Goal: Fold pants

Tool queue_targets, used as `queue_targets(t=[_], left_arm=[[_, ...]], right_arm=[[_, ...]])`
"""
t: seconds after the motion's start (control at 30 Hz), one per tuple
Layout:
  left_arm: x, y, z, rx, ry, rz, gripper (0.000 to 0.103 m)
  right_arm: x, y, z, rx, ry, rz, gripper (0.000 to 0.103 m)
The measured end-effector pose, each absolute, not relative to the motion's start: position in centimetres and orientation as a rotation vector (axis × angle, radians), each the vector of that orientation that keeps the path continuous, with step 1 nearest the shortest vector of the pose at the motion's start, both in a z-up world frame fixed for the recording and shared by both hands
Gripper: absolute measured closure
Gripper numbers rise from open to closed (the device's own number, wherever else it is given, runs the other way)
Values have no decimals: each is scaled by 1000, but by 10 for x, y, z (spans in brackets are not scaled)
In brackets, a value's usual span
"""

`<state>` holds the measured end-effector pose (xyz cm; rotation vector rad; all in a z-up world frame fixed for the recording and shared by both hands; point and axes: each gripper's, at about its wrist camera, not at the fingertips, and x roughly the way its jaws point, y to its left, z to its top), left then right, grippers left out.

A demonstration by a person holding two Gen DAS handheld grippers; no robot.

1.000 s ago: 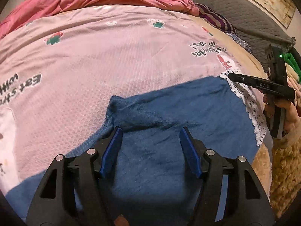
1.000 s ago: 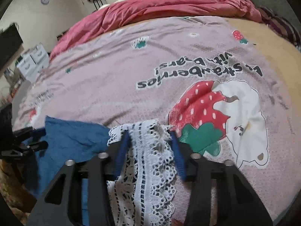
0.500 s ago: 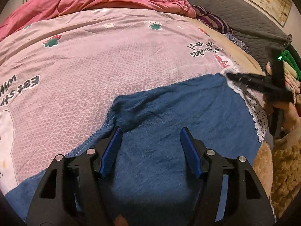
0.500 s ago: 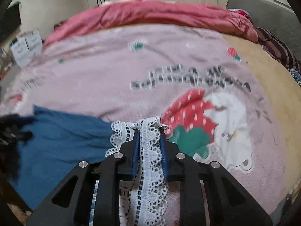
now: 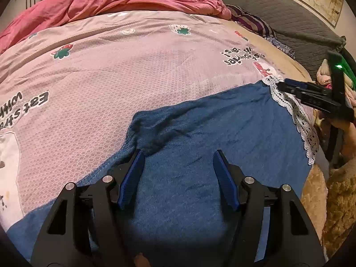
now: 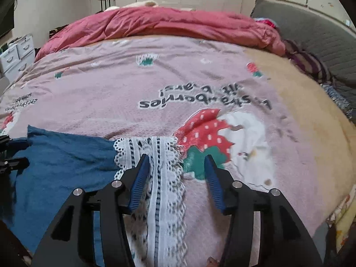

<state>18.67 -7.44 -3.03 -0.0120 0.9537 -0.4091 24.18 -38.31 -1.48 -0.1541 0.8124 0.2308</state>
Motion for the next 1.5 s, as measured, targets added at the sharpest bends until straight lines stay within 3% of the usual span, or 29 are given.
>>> queue_targets(t=[0.1,0.17,0.5,0.7,1.0,1.2,1.3,1.5], left_arm=[[185,-76,-28,-8,962,-394,45],[180,-76,-24,-7,959,-388,38],[115,-64,-9,8,920,-374,34],[79,-46,-33,53,944,-256,30],[78,-27,-36,-38,925,-267,31],[68,-31,-12,-81,871,-278,31],[72,-45,8,-71,836,-326,29],[103,-102,35,65,799,-425,25]], right_arm=[[221,-387,-3,-136,782,218,44],[201,-390,3,-109,761,219,43],[123,-347,-17,-138,825,387,41],[126,-354,-47,-142,944,309,41],[121,-369,-46,-2,901,346,41],[94,-410,-20,187,822,337,41],[86,-426,-18,192,820,298,30],[86,-442,-26,239,834,291,30]])
